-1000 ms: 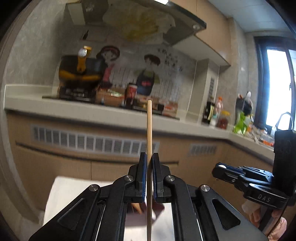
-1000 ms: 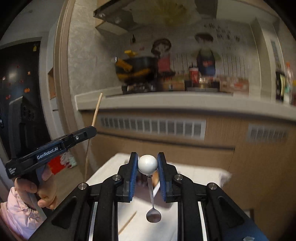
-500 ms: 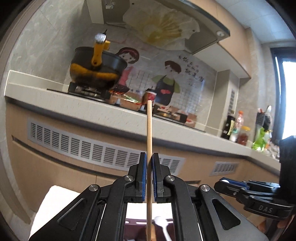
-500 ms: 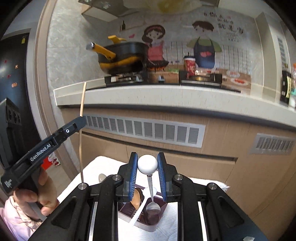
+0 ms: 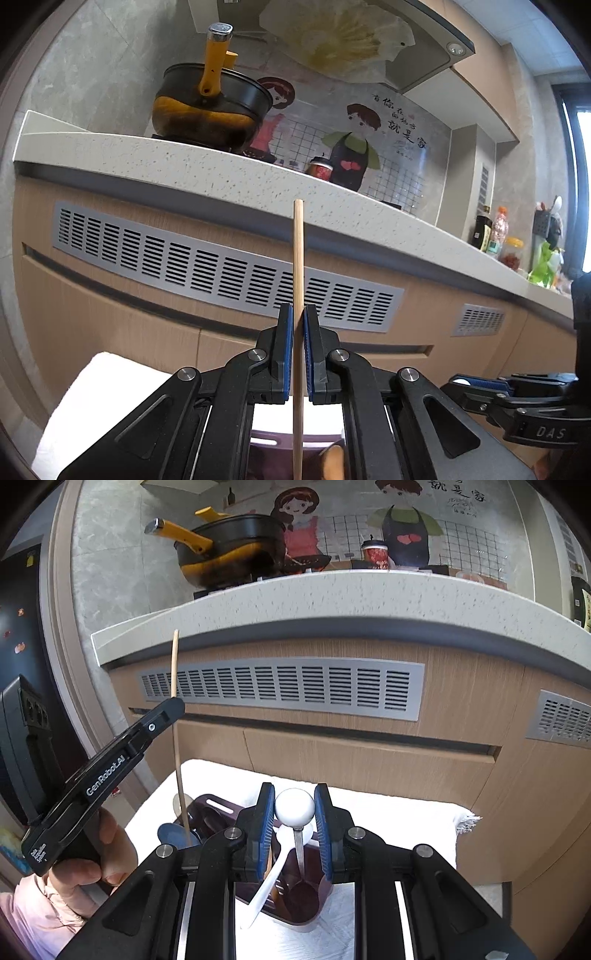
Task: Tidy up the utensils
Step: 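Open the left tool to drop the chopstick in while the right tool releases the spoon into the caddy, then move the left tool to the other chopstick while the right tool approaches the black spoon, then grasp the second chopstick with the left tool while the right tool grasps the black spoon handle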
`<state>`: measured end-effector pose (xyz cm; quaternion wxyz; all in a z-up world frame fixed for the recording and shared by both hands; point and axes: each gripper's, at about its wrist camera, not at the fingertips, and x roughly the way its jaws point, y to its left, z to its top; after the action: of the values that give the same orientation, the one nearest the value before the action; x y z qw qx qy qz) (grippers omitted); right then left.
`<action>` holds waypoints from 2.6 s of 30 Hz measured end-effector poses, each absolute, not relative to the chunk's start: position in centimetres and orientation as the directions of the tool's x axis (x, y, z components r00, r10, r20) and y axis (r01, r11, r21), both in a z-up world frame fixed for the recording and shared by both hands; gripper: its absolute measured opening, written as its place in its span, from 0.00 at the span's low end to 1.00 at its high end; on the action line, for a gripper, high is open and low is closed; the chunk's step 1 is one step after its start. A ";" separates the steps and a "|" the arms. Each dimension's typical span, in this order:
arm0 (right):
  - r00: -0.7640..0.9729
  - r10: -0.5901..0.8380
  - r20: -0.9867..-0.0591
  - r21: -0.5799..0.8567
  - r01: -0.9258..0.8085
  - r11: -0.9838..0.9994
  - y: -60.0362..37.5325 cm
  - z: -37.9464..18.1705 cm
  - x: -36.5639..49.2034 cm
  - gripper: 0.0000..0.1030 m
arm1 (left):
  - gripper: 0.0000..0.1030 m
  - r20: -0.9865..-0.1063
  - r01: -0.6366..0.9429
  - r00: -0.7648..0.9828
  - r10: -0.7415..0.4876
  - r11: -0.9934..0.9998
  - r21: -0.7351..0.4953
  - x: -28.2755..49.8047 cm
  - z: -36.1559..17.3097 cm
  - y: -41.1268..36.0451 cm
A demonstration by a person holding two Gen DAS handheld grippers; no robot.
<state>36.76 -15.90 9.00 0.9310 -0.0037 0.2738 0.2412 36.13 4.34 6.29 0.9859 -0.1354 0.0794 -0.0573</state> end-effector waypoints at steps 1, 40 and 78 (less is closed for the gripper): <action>0.731 0.447 -0.515 0.125 -0.452 0.883 -15.8 8.7 36.8 0.19 | 0.06 -0.149 0.088 0.980 -0.131 0.959 -0.268 36.1 5.8 4.2; 0.363 0.277 -0.889 -0.064 -0.699 0.712 -17.7 -8.6 19.7 0.67 | 0.60 -0.814 0.147 0.540 -0.214 0.976 -0.159 16.3 -7.3 4.1; 0.323 0.506 -0.800 0.301 -0.512 0.804 -14.4 -7.9 18.2 0.47 | 0.60 -0.869 0.219 0.478 -0.126 0.975 -0.021 18.6 -8.6 4.0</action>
<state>18.23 -14.40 -7.89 0.8134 -0.0034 0.4904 0.3128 18.57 4.00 -8.64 0.8584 0.0466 0.5008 -0.1006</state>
